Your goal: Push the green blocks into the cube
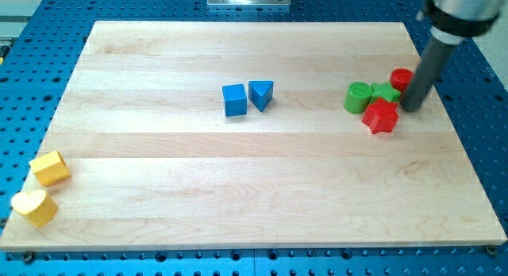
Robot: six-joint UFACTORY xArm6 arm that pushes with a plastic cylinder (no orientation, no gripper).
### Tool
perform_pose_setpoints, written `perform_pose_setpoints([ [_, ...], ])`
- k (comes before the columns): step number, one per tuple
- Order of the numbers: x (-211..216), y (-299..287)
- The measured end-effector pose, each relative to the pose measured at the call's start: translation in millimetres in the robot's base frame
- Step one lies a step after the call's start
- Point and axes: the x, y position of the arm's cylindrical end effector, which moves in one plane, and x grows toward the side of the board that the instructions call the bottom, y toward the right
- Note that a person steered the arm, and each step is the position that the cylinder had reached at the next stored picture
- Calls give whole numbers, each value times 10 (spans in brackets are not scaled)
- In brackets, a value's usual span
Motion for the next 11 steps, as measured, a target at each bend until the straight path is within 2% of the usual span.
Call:
perform_pose_setpoints([
  [1, -62, -748],
  [2, -101, -866],
  [3, 26, -123],
  [4, 531, -339],
  [5, 414, -928],
  [7, 180, -1280],
  [8, 179, -1989],
  [9, 332, -2463],
  [10, 407, -2072],
  [11, -124, -1780],
])
